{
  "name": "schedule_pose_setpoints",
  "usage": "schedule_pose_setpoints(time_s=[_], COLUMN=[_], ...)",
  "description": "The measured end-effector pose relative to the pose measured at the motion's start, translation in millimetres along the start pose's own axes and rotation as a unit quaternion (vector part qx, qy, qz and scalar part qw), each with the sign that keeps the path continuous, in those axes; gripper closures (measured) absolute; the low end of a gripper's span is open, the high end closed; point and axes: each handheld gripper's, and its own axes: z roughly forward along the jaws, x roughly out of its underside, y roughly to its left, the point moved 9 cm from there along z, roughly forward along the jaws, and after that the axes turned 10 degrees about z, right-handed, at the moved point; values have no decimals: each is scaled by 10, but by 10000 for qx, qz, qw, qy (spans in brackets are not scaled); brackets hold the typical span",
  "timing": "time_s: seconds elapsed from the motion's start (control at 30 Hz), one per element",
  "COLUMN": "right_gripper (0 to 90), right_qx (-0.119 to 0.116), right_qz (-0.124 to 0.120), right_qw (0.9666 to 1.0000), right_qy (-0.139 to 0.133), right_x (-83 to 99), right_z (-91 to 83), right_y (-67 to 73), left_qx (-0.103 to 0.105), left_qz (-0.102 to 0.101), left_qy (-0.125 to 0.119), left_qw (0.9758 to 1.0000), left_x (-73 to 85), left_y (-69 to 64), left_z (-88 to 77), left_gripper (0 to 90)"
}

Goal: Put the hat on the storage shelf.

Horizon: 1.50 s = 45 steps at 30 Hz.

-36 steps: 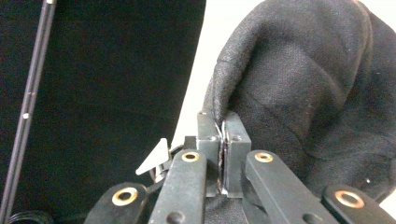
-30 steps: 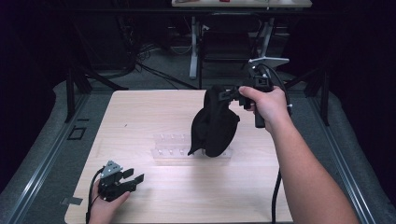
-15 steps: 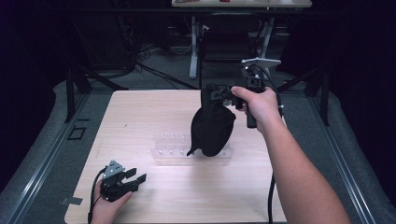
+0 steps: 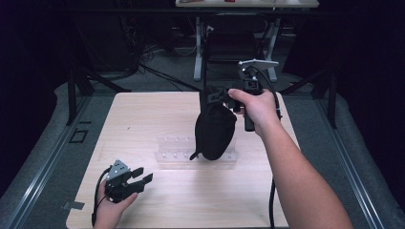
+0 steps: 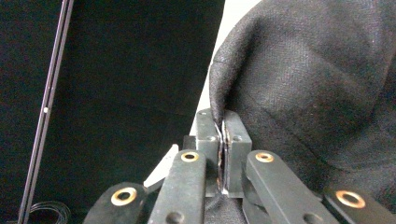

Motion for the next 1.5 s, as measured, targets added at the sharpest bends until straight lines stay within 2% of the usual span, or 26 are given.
schedule_pose_setpoints(time_s=[0.2,0.37,0.67,0.97,1.2,1.5], right_gripper=[878,876,872,867,868,868], right_qx=[-7,-14,-137,-187,-176,-227], right_qz=[-9,1,-23,20,13,-26], right_qw=[10000,10000,9999,9998,9998,9997], right_qy=[28,38,71,15,-22,31], right_x=[2,0,1,18,25,41], right_z=[17,30,77,119,148,230], right_y=[10,12,35,61,87,138], left_qx=[68,102,317,457,522,508], left_qz=[35,137,390,643,766,975], left_qy=[19,-72,-229,-275,-333,-255], left_qw=[10000,9998,9985,9965,9951,9936], left_x=[-50,-188,-513,-731,-852,-940], left_y=[-50,-89,-319,-525,-630,-725], left_z=[13,52,176,263,285,342], left_gripper=[550,567,598,611,610,626])
